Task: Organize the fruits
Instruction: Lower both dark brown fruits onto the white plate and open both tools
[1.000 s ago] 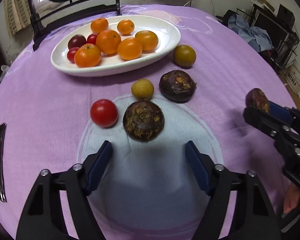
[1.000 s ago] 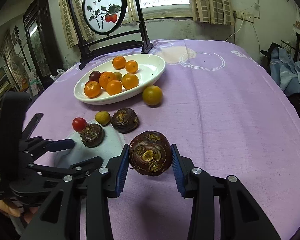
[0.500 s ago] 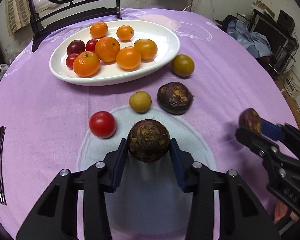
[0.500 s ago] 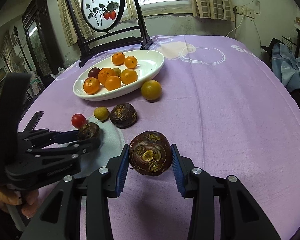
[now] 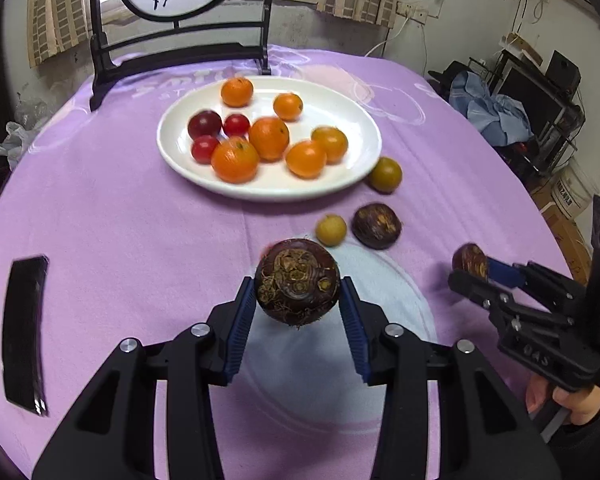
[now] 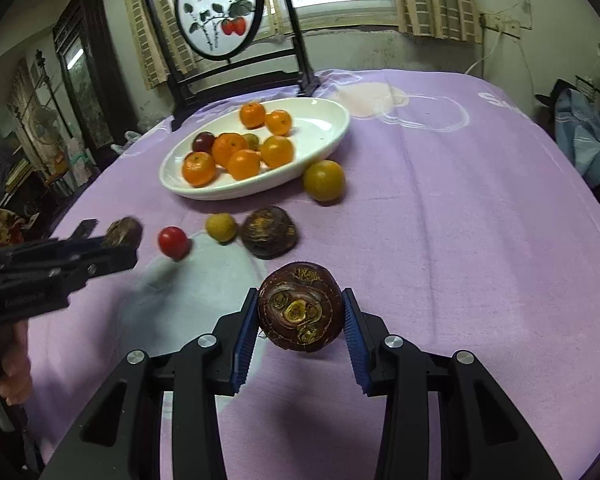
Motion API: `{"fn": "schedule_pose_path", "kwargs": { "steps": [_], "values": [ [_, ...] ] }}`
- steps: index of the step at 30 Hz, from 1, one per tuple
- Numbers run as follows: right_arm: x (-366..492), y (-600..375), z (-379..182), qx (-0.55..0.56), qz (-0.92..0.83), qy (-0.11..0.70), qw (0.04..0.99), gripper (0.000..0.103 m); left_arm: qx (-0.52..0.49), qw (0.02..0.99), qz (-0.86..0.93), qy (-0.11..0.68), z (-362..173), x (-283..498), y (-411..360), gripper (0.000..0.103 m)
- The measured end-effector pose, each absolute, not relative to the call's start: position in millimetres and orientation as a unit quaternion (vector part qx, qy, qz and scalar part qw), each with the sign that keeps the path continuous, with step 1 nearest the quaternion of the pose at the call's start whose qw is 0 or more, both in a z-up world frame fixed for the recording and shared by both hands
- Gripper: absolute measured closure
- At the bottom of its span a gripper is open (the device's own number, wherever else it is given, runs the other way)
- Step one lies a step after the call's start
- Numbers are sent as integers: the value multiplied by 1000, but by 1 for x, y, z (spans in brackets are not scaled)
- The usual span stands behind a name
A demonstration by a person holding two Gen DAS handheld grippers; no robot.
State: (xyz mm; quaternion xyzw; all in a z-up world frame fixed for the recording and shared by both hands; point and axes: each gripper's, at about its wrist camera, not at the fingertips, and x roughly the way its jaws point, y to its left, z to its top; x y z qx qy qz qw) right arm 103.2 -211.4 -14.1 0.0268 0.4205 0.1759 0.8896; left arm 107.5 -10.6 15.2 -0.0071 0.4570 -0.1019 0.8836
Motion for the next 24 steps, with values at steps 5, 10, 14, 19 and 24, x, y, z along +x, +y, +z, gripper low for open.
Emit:
{"fn": "schedule_pose_path", "kwargs": {
  "steps": [5, 10, 14, 19, 24],
  "values": [
    [117, -191, 3, -3, 195, 412, 890, 62, -21, 886, -100, 453, 25, 136, -3, 61],
    [148, -170, 24, -30, 202, 392, 897, 62, -39, 887, -89, 452, 25, 177, 0, 61],
    [180, -163, 29, -20, 204, 391, 897, 62, -42, 883, -81, 460, 17, 206, -1, 61],
    [229, -158, 28, 0, 196, 399, 896, 62, -40, 880, -72, 467, 6, 226, -3, 61],
    [268, -145, 19, -3, 181, 409, 894, 62, -13, 888, -55, 456, 3, 237, -10, 61]
  ]
}}
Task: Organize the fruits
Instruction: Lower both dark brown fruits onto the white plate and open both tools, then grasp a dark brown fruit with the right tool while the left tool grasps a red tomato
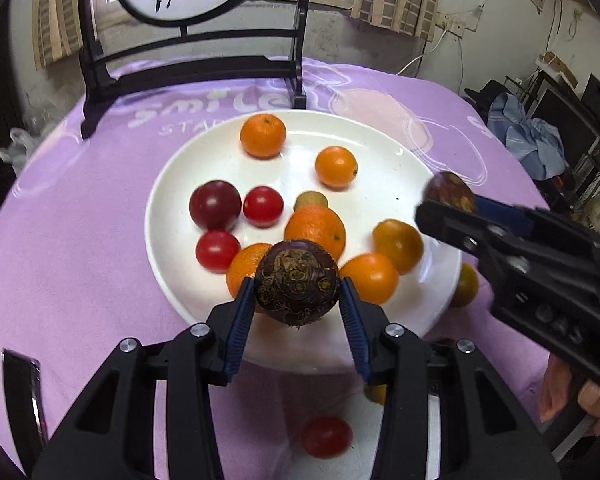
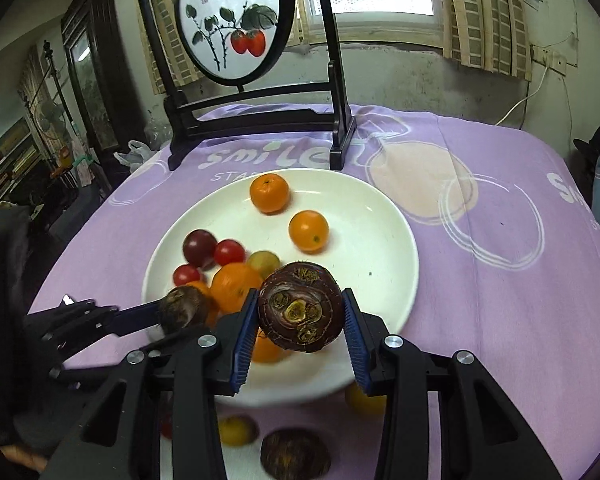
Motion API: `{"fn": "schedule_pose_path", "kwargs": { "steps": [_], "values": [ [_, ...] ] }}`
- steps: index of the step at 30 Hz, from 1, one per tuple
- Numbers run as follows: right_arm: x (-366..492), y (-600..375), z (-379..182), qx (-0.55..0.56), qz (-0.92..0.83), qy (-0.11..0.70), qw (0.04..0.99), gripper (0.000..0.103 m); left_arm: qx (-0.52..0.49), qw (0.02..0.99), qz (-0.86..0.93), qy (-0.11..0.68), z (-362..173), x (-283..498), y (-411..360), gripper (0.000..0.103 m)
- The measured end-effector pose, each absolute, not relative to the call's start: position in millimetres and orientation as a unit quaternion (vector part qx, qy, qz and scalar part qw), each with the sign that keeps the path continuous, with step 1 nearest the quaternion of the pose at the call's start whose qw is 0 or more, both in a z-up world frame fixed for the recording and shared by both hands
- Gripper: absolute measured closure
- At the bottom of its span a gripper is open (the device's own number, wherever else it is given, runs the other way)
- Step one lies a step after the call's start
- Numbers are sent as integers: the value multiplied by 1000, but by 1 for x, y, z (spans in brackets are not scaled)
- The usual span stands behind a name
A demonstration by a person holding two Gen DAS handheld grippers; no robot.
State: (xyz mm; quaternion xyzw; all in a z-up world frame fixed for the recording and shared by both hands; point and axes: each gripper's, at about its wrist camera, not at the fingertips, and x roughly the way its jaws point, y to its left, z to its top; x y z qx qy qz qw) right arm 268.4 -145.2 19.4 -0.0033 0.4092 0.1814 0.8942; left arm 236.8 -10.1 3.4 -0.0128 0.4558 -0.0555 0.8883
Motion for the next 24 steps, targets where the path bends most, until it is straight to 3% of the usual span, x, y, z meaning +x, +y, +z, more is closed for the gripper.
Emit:
{"fn": "schedule_pose_path", "kwargs": {
  "steps": [2, 4, 6, 13, 24],
  "values": [
    [281, -141, 12, 6, 185, 427, 885, 60, -11, 886, -49, 461, 1, 243, -10, 59],
    [289, -137, 7, 17, 194, 439, 877, 57, -17, 882, -42, 469, -1, 250, -8, 44],
    [287, -140, 9, 29, 186, 430, 883, 48, -24, 884, -37, 465, 0, 250, -6, 36],
    [260, -161, 20, 30, 183, 418, 889, 44, -12, 901, -23, 433, 19, 232, -2, 25],
    [194, -194, 18, 30, 174, 417, 891, 41, -13, 902, -34, 430, 27, 176, -1, 24]
  ]
}}
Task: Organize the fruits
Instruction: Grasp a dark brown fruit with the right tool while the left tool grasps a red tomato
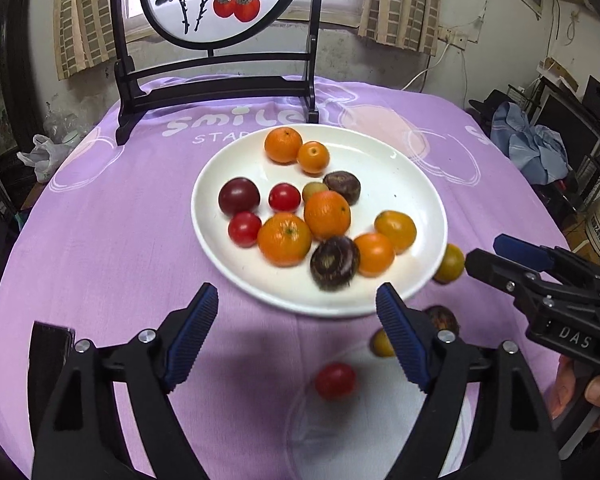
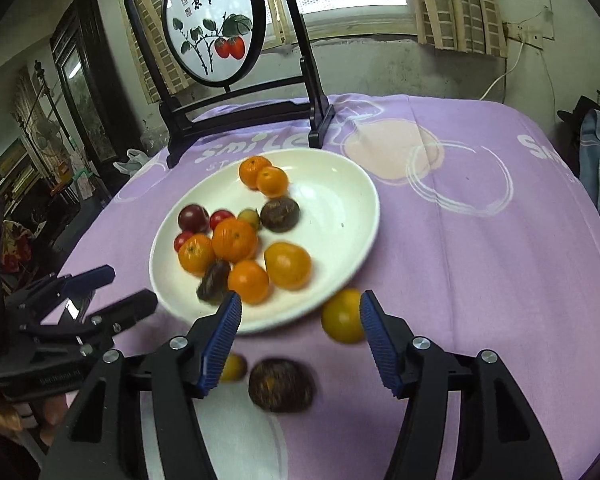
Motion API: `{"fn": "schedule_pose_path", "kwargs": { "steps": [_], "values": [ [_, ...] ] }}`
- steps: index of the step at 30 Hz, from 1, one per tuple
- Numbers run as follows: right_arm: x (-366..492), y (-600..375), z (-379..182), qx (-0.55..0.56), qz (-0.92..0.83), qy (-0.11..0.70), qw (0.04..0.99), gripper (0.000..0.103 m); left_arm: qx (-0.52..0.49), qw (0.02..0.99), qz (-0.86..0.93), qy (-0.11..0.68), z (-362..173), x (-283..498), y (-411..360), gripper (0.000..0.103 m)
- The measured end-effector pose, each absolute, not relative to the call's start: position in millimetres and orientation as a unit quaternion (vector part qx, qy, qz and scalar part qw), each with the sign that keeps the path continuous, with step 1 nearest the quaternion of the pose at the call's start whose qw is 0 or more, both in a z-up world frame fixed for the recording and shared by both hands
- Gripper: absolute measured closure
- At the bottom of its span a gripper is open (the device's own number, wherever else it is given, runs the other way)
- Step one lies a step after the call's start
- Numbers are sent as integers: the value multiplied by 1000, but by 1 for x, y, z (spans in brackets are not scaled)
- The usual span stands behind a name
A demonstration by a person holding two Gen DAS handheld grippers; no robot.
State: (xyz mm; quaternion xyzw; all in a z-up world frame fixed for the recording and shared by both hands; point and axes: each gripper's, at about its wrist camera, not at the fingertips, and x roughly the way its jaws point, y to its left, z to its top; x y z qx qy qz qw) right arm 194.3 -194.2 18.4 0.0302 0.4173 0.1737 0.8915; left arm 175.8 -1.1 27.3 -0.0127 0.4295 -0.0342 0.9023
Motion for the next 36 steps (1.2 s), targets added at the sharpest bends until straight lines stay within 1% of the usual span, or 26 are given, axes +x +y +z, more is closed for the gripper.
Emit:
{"fn": "schedule_pose_path", "kwargs": {
  "steps": [2, 5, 13, 18, 23, 26, 28, 29, 31, 36],
  "values": [
    [183, -197, 15, 27, 174, 421, 890, 41, -14, 902, -36, 430, 26, 165, -1, 23],
    [164, -201, 6, 23, 172, 429, 886, 40, -17, 901, -34, 432, 20, 149, 0, 18],
    [138, -184, -23, -14, 168, 460, 872, 40, -8, 896, -39, 442, -2, 132, 2, 18],
    [142, -169, -37, -33, 154, 474, 866, 39, -13, 896, -41, 442, -10, 134, 11, 18],
    [158, -156, -42, -48, 153, 462, 872, 33, -35, 892, -58, 448, -8, 132, 14, 18],
    [170, -146, -43, -73, 143, 458, 875, 33, -33, 893, -67, 445, -7, 130, 13, 17],
    [172, -142, -43, -80, 145, 451, 877, 38, -32, 893, -62, 444, -8, 131, 13, 17],
    [172, -141, -43, -80, 151, 445, 879, 48, -35, 892, -62, 447, -9, 132, 14, 17],
    [173, -142, -42, -75, 158, 439, 881, 57, -38, 889, -62, 451, -10, 133, 14, 17],
    [167, -159, -36, -37, 150, 443, 883, 57, -29, 887, -61, 456, -15, 134, 11, 17]
  ]
}}
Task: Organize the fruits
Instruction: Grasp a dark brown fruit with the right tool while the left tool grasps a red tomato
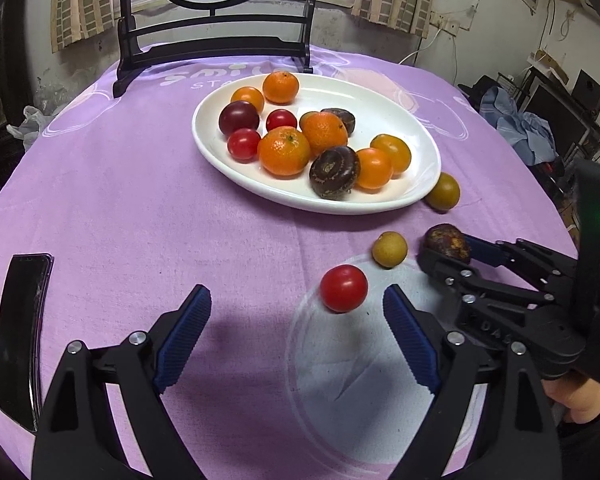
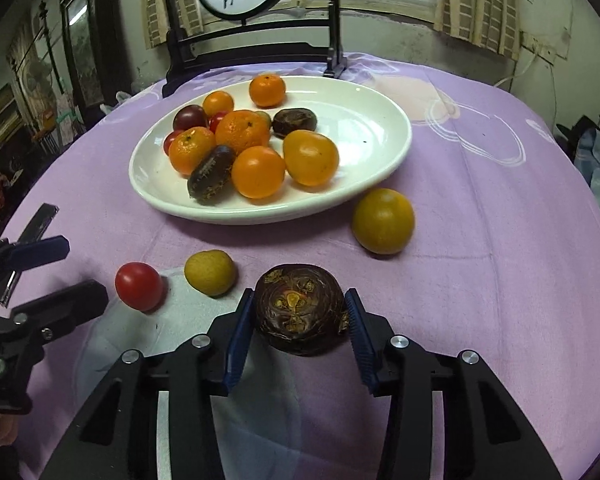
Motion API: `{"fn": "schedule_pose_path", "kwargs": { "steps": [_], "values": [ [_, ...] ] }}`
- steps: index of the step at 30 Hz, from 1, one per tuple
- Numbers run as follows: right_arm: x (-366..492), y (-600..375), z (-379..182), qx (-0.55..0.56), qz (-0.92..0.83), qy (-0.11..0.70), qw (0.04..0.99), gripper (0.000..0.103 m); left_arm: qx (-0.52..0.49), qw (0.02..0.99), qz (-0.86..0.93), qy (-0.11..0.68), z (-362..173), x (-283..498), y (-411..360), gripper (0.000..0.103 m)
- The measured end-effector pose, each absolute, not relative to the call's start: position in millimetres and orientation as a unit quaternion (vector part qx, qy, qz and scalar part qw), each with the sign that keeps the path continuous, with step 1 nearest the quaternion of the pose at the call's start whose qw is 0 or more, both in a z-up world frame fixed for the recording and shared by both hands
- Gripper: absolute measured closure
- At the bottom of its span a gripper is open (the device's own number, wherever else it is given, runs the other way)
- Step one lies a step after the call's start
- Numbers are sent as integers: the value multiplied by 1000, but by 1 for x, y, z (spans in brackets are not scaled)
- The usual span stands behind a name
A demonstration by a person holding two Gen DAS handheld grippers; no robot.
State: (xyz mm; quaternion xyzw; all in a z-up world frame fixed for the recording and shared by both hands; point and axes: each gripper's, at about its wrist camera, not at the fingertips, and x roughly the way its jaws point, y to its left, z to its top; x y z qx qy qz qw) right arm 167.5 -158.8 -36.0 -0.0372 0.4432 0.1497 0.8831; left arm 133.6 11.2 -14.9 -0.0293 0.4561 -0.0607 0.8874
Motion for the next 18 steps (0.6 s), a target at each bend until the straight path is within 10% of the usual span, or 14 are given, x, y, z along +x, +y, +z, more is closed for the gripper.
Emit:
{"fn": "schedule_pose_path", "kwargs": {
  "steps": [18],
  "values": [
    [133, -188, -20, 7, 170, 421, 891, 57, 38, 882, -55, 466, -49, 140, -14, 23]
  ]
}}
